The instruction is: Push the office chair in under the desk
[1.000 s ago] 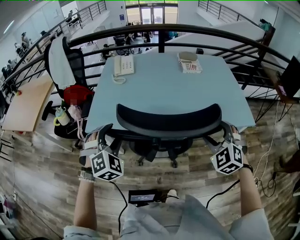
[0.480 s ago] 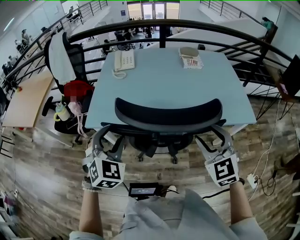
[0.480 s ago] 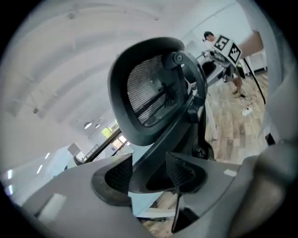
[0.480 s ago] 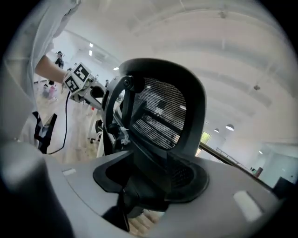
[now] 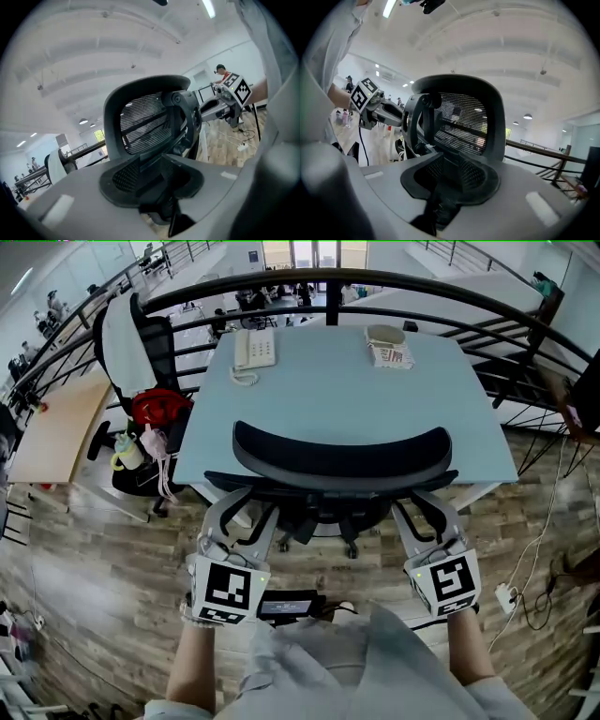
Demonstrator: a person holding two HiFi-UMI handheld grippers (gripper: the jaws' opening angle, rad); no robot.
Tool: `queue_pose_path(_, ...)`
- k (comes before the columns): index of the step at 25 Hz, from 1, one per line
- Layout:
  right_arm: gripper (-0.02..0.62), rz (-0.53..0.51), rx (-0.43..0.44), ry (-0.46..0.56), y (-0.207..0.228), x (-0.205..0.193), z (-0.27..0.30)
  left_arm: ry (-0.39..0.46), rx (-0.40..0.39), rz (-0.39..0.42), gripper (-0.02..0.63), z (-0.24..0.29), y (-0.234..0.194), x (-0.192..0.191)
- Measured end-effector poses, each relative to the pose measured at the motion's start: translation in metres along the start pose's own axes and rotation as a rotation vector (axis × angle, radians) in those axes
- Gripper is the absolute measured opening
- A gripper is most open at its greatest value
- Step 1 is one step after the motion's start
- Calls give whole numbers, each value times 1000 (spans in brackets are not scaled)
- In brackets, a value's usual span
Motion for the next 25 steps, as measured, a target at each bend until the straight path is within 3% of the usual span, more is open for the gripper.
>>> queue_pose_path(10, 37, -7, -27, 16, -1, 19, 6, 75, 11, -116, 6, 4, 4, 29)
queue_pose_path(13, 9, 5, -42, 31, 2, 17, 4, 82, -4, -135, 3, 5, 8, 31)
queue_pose_path(25, 9, -11, -50, -1, -5, 11, -1, 78, -43, -118, 3, 2, 23, 27)
Point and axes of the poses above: the fingertips, and each gripper's own axes: z forward along the fingers, y to its right, x out of its top, the point moved 1 cm from there along -z, backward along the fingers, and after that the axes turned 12 degrees about x, right-handed, at the moved point
